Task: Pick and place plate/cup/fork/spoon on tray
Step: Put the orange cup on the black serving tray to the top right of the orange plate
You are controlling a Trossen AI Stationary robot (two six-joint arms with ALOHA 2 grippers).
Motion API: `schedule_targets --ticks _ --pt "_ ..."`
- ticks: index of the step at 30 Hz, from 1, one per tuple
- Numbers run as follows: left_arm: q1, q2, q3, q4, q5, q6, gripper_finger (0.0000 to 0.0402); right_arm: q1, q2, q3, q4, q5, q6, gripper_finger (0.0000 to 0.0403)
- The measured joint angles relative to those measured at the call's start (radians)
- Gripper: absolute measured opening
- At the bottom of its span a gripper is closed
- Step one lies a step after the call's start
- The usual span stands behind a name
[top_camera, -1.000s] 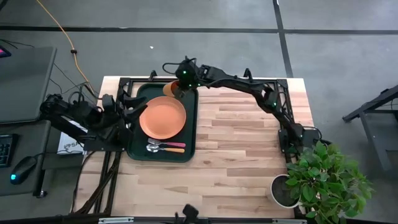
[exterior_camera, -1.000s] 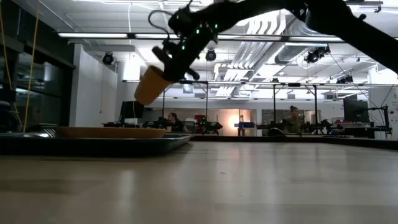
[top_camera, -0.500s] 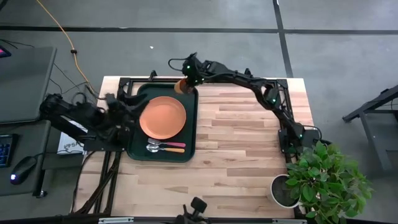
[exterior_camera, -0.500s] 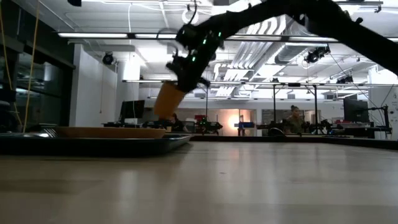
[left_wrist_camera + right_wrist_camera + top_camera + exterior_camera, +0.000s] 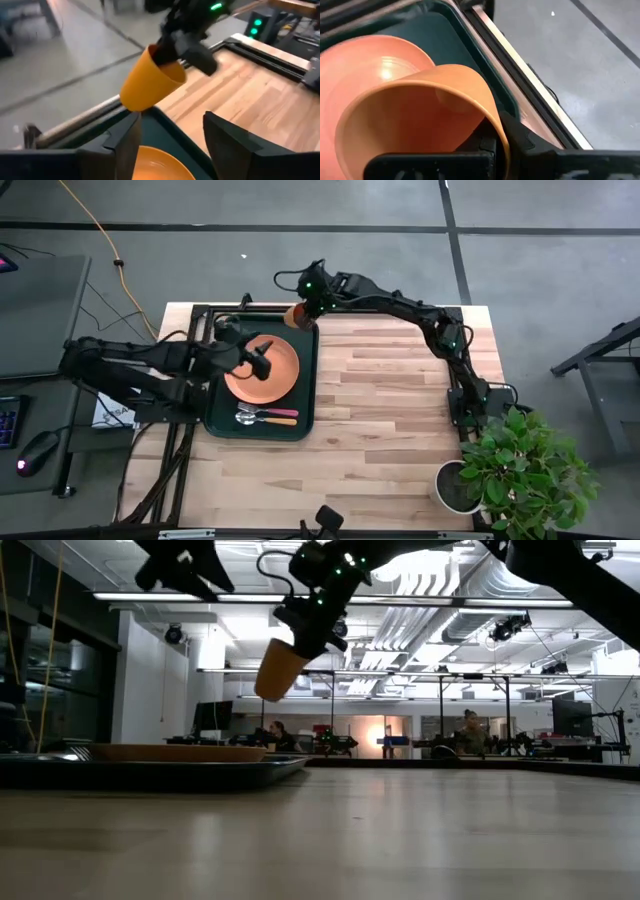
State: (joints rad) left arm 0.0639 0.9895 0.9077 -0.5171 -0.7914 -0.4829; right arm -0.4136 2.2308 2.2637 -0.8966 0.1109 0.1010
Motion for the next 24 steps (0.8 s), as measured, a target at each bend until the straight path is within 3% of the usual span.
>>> schedule_targets --ticks 7,12,16,24 --pt "0.107 0.085 0.000 -0.001 0.011 -0.193 0.0255 0.036 -0.001 -0.005 0.063 0.036 0.036 0.0000" --pt "0.107 0.091 0.000 0.025 0.055 -0.221 0.0258 0.042 0.004 -0.005 0.097 0.046 0.093 0.0000" --pt "0.084 0.091 -0.016 0.028 0.025 -0.221 0.0257 0.042 0.004 -0.005 0.127 0.046 0.121 0.0000" --pt "0.084 0.088 -0.124 0.204 0.009 -0.221 0.0258 0.074 0.004 -0.005 0.187 0.073 0.127 0.0000"
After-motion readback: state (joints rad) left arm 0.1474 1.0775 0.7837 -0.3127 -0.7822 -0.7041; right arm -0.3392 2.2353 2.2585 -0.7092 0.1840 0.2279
